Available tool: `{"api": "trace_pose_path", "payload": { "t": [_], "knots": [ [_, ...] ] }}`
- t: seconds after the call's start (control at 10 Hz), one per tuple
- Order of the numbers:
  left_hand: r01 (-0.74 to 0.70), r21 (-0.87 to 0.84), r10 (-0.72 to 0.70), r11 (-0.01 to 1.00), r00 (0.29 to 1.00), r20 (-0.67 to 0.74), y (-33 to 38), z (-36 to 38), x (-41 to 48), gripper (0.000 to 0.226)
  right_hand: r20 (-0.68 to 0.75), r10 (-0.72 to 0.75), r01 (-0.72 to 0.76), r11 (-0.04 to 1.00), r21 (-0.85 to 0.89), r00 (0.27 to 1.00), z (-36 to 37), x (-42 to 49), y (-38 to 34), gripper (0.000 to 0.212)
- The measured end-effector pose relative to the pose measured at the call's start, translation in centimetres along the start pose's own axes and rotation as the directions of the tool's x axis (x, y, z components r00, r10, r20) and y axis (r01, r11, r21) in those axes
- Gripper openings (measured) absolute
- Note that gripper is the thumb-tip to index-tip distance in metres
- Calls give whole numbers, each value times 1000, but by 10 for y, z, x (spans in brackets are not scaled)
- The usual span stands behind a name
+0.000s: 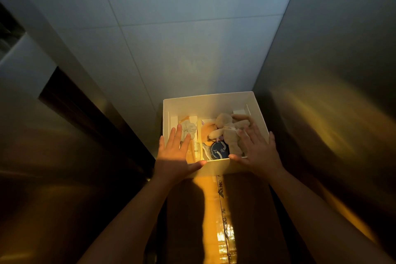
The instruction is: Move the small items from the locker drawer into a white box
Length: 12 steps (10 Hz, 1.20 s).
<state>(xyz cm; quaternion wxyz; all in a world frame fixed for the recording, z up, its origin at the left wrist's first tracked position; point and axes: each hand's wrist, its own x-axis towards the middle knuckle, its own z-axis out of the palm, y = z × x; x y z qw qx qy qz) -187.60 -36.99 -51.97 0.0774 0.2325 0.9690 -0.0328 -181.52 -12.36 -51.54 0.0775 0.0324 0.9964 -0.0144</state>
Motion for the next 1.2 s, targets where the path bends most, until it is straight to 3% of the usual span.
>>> {"api": "trace_pose_path", "payload": {
  "t": [0.3,0.7,0.9,1.1,1.2],
  "knots": [
    [14,15,-13,1000,999,-29,-3,-1,37,101,-27,-2,4,999,50,1000,-2,34,11,99],
    [10,71,-5,997,998,-63,-2,-4,48,106,-27,-11,11,1000,-18,1000,-3,47,14,103],
    [0,57,2,998,1000,-28,-2,-8,43,102,17,-27,27,999,-27,999,-5,44,13,82],
    [61,42,-62,997,998,19,7,-24,31,93,59,21,-20,1000,-10,998,-14,34,1,76],
    [72,-54,-74,996,997,-38,14,-35,22,82,56,44,-44,999,1,997,-18,24,-6,74]
  ]
}}
